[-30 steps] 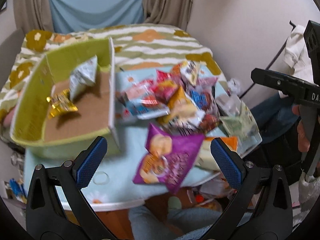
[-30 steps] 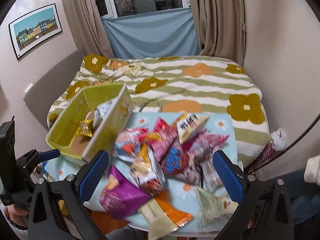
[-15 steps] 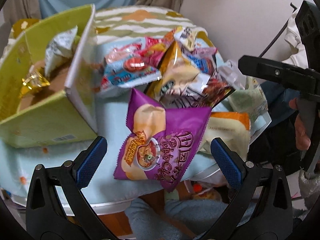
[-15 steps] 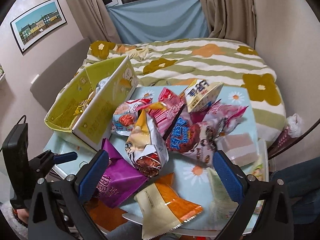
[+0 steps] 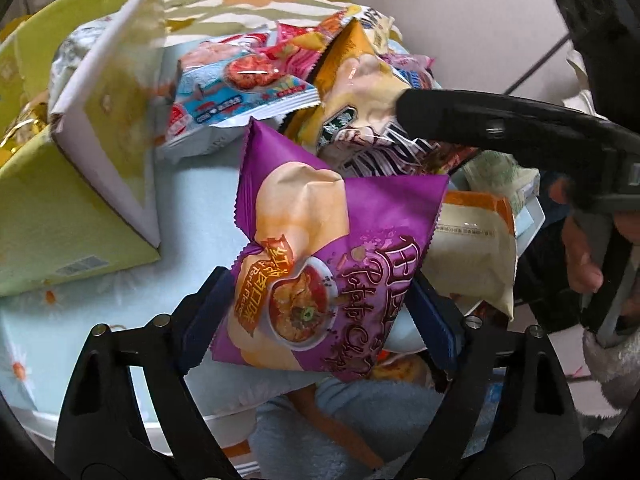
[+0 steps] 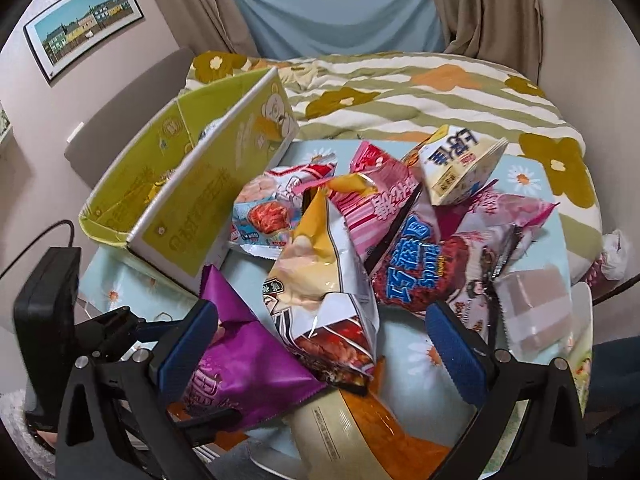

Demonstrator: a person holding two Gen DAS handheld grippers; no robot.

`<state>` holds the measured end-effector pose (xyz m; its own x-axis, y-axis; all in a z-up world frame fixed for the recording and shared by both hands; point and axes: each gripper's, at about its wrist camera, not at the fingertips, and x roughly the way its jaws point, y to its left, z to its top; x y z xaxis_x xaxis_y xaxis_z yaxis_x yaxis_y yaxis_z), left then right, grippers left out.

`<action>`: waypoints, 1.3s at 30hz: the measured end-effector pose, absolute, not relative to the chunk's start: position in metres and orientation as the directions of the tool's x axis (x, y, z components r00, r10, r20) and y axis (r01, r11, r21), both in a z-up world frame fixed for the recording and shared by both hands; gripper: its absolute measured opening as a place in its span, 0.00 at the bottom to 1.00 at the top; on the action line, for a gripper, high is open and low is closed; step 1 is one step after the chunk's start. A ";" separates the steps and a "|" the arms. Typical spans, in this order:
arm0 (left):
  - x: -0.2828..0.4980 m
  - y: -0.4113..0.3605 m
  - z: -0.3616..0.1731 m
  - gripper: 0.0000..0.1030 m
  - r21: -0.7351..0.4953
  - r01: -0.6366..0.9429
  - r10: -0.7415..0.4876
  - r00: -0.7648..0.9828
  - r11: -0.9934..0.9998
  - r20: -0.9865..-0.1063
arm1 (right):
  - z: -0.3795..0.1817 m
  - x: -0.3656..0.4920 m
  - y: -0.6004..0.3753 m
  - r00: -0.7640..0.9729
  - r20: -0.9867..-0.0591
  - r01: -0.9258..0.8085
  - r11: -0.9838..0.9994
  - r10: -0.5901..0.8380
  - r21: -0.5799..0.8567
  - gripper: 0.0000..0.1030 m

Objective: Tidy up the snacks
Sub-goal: 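Grasp the purple bag with the left tool while the right tool grasps the yellow-white bag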

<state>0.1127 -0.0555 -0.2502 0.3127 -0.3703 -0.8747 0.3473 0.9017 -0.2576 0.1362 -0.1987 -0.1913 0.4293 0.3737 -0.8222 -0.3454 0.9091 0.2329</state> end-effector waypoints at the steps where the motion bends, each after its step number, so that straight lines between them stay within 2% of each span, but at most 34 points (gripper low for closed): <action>1: 0.113 -0.056 -0.250 0.80 -0.256 0.359 -0.374 0.312 0.897 -0.873 | -0.194 0.137 -0.197 0.426 -0.826 -0.345 0.910 0.369 0.229 1.00; 4: 0.115 -0.057 -0.250 0.77 -0.254 0.376 -0.376 0.298 0.891 -0.877 | -0.201 0.142 -0.193 0.412 -0.836 -0.342 0.912 0.362 0.226 0.99; 9: 0.120 -0.049 -0.247 0.73 -0.260 0.380 -0.381 0.288 0.888 -0.879 | -0.213 0.150 -0.186 0.385 -0.855 -0.345 0.913 0.348 0.216 0.88; 23: 0.124 -0.042 -0.239 0.61 -0.207 0.424 -0.353 0.303 0.882 -0.885 | -0.228 0.160 -0.175 0.373 -0.863 -0.344 0.914 0.341 0.212 0.82; 26: 0.125 -0.048 -0.240 0.61 -0.205 0.437 -0.355 0.295 0.876 -0.887 | -0.231 0.162 -0.175 0.359 -0.866 -0.353 0.909 0.349 0.219 0.77; 28: 0.129 -0.052 -0.243 0.64 -0.206 0.442 -0.356 0.289 0.873 -0.889 | -0.232 0.163 -0.174 0.350 -0.866 -0.354 0.906 0.358 0.231 0.75; 30: 0.136 -0.052 -0.251 0.86 -0.215 0.409 -0.339 0.261 0.887 -0.904 | -0.233 0.164 -0.172 0.346 -0.865 -0.357 0.903 0.364 0.238 0.72; 33: 0.145 -0.046 -0.267 0.89 -0.289 0.347 -0.376 0.219 0.893 -0.900 | -0.233 0.164 -0.170 0.343 -0.861 -0.362 0.899 0.375 0.247 0.69; 35: 0.145 -0.044 -0.268 0.84 -0.318 0.349 -0.410 0.231 0.881 -0.883 | -0.234 0.166 -0.170 0.342 -0.859 -0.360 0.898 0.381 0.254 0.67; 39: 0.140 -0.050 -0.263 0.72 -0.302 0.386 -0.416 0.256 0.872 -0.873 | -0.236 0.166 -0.173 0.336 -0.853 -0.350 0.894 0.398 0.280 0.64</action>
